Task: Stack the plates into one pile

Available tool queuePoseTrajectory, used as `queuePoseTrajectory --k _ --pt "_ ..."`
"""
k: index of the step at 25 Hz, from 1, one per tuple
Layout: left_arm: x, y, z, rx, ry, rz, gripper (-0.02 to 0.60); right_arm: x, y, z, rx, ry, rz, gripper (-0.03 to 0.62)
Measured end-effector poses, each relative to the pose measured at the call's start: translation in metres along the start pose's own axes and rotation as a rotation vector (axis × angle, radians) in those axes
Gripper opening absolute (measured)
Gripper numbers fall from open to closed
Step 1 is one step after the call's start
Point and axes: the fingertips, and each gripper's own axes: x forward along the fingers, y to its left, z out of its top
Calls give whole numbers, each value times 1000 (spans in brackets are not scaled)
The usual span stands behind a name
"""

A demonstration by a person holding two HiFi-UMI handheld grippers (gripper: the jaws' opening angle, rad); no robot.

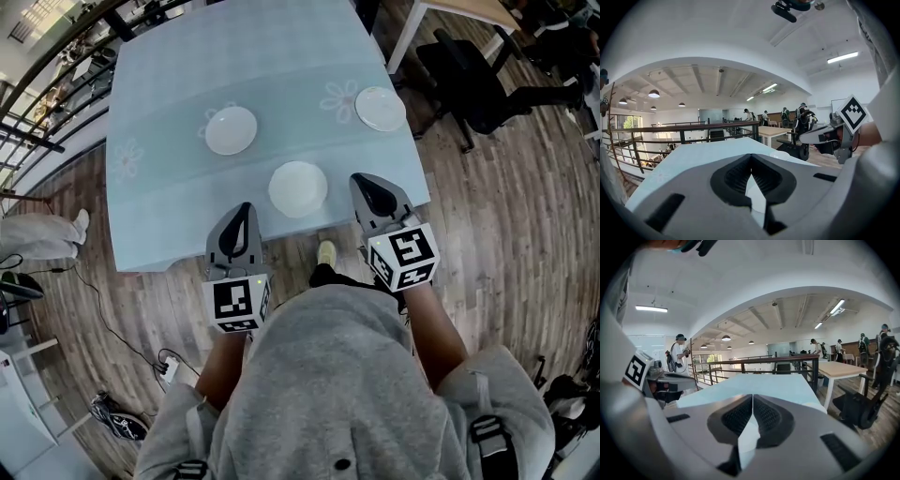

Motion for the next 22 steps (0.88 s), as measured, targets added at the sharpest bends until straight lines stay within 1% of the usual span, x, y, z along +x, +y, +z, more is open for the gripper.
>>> queuePoseTrajectory --k 4,10,16,22 --pt "14 0 3 5 1 25 18 11 -15 3 -10 -12 19 28" --pt "28 1 13 14 1 84 18 24 -36 11 36 -29 62 28" --pt "36 14 11 38 29 138 18 40 -39 5 45 -19 116 28" --pt "45 26 1 79 73 154 20 54 -36 -2 53 -5 145 28"
